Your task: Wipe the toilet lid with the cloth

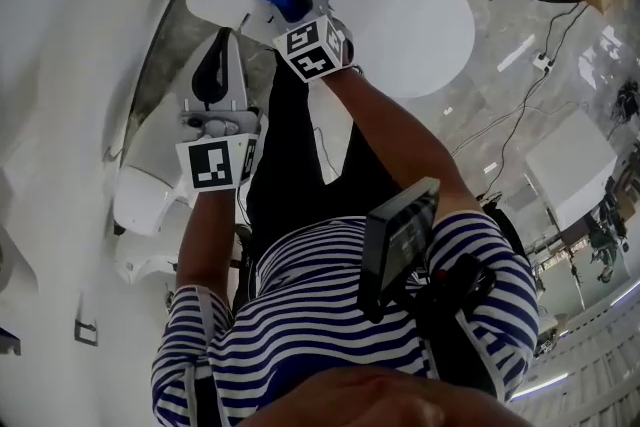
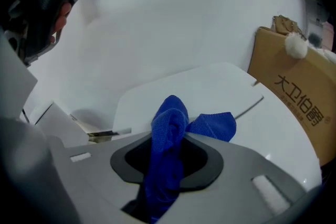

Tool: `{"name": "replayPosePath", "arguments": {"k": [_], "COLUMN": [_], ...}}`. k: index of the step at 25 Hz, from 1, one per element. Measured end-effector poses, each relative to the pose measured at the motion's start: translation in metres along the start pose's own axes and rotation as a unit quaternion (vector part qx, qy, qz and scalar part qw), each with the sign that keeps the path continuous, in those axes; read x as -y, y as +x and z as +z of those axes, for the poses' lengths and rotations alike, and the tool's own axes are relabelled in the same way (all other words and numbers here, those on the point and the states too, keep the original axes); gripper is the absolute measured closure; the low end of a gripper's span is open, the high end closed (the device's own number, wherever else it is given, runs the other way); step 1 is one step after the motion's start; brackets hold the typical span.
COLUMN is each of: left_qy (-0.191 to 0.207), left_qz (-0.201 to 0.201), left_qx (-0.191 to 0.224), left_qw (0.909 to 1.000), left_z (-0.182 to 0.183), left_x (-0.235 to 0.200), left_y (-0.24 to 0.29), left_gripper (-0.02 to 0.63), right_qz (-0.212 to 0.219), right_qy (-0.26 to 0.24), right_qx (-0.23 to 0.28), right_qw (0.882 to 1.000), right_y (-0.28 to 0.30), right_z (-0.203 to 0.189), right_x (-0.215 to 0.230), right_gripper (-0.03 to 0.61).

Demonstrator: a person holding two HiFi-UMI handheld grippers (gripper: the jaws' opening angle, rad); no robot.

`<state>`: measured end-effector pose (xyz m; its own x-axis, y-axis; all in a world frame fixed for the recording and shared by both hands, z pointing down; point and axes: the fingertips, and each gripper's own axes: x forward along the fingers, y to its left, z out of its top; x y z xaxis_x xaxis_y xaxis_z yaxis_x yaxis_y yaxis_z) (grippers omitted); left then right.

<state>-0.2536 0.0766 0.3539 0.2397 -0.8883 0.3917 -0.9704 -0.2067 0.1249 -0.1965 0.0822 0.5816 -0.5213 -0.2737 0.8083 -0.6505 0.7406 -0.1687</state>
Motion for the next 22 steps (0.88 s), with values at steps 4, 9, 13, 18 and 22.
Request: {"name": "replayPosePath", "arguments": {"k": [4,9,13,18,22], "left_qy": [-0.001,0.015,0.029,0.042,0.051], "left_qz": [-0.018,-0.060,-0.092,-0.129,-0.155], "left_qx": [0.008,0.002,-0.002,-0.006,-0.012], "left_qw": [0.9998,0.9981,0.9954,0.9907,0.9865], "left_z": [0.007,0.015,0.017,0.014,-0.003], "left_x": [0.039,0.097,0.152,0.218,0.278], "left_y": [0.016,0.035,0.047,0.058,0.079], "left_gripper": [0.612,0.612,0.612,0.612,0.612], "right_qz": [-0.010,-0.023,-0.034,-0.046,-0.060], "right_qy": [0.009,0.042,0.062,0.089,0.117], "right_qx": [-0.016,-0.029,-0.039,-0.053,-0.065], "right_qw": [1.000,0.998,0.997,0.994,0.989], "right_y": [-0.032,-0.073,-0.107,-0.147,-0.173], "right_z": [-0.047,-0.098,-0.147,-0.207,-0.271], "right_x": [0.021,0.043,0.061,0.079,0.108], "right_gripper": [0.463,0.463,0.463,0.463,0.463]}}
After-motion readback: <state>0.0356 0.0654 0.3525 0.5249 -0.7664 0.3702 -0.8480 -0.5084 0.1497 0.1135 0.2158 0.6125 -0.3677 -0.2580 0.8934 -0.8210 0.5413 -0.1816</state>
